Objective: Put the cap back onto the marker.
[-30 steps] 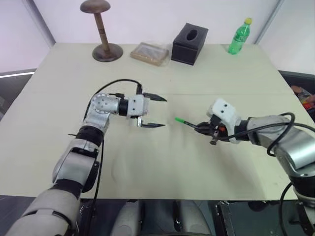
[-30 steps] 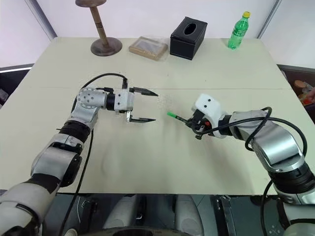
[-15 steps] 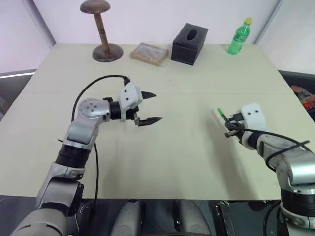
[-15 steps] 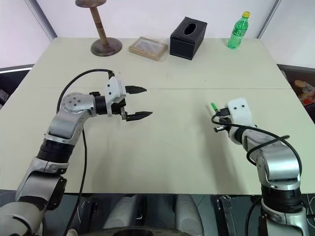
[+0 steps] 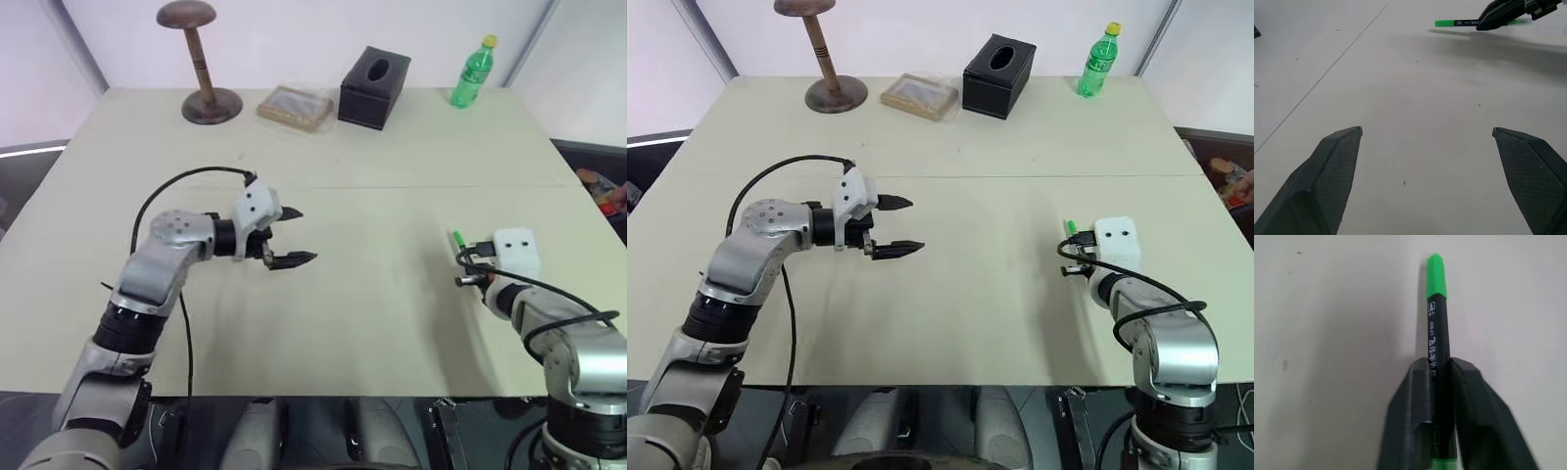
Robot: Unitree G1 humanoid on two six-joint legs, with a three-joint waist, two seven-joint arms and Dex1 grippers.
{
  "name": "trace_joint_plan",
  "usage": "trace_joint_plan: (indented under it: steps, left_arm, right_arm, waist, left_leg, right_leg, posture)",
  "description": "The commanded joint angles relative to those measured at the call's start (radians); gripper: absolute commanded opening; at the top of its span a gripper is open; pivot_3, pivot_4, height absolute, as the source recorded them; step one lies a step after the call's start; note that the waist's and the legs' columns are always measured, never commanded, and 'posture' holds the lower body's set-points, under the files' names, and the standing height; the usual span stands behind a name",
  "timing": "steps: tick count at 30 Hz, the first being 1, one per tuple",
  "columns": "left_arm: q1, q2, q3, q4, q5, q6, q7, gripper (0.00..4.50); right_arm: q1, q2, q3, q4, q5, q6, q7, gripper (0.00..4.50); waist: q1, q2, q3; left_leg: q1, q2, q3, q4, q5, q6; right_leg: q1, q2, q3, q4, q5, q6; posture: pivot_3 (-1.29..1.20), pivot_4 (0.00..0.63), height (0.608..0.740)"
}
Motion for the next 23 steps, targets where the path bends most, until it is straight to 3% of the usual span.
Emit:
trace_joint_plan:
  steps: [1, 5, 9, 16, 23]
  left_arm:
    - [-0.017, 0.015, -0.010, -0.021, -0.017, -0.011, -0.034, 4.50]
    - [-0.030, 0.012, -0.026, -0.009, -0.017, -0.019, -0.062, 4.50]
    - [-0.073, 0.009, -0.054, 0.046, -0.004, -0.068, -0.121, 4.50]
    - [-0.150, -0.052, -0.110, 0.190, 0.030, -0.178, -0.172, 4.50]
    - [-0.206, -0.144, -0.145, 0.343, 0.061, -0.289, -0.202, 4.50]
  right_arm:
    - [0.011, -0.005, -0.005, -0.055, -0.002, 0.012, -0.003, 2.43]
    - [0.032, -0.019, -0.016, -0.067, -0.004, 0.017, 0.008, 4.46]
    - [0.076, -0.120, 0.004, -0.133, -0.003, 0.010, 0.056, 4.46]
    - [0.101, -0.207, -0.134, -0.430, 0.104, 0.209, 0.199, 4.46]
    - [0.096, -0.289, -0.311, -0.472, 0.371, 0.304, 0.154, 4.46]
  waist:
    - [0.001, 0.000, 0.000]
    - [0.000, 0.000, 0.000]
    - [0.002, 0.000, 0.000]
    - [-0.001, 0.000, 0.000]
    - [0.002, 0.000, 0.000]
  left_leg:
    - [0.000, 0.000, 0.000, 0.000, 0.000, 0.000]
    - [0.000, 0.000, 0.000, 0.000, 0.000, 0.000]
    - [0.000, 0.000, 0.000, 0.000, 0.000, 0.000]
    - [0.000, 0.000, 0.000, 0.000, 0.000, 0.000]
    - [0.001, 0.000, 0.000, 0.000, 0.000, 0.000]
  right_leg:
    - [0.000, 0.000, 0.000, 0.000, 0.000, 0.000]
    - [0.000, 0.000, 0.000, 0.000, 0.000, 0.000]
    - [0.000, 0.000, 0.000, 0.000, 0.000, 0.000]
    - [0.001, 0.001, 0.000, -0.001, 0.000, 0.000]
    - [0.003, 0.000, -0.001, -0.001, 0.000, 0.000]
  posture:
    - [0.00, 0.150, 0.740]
    - [0.00, 0.150, 0.740]
    - [0.00, 0.150, 0.740]
    - [0.00, 0.150, 0.740]
    - [0.00, 0.150, 0.740]
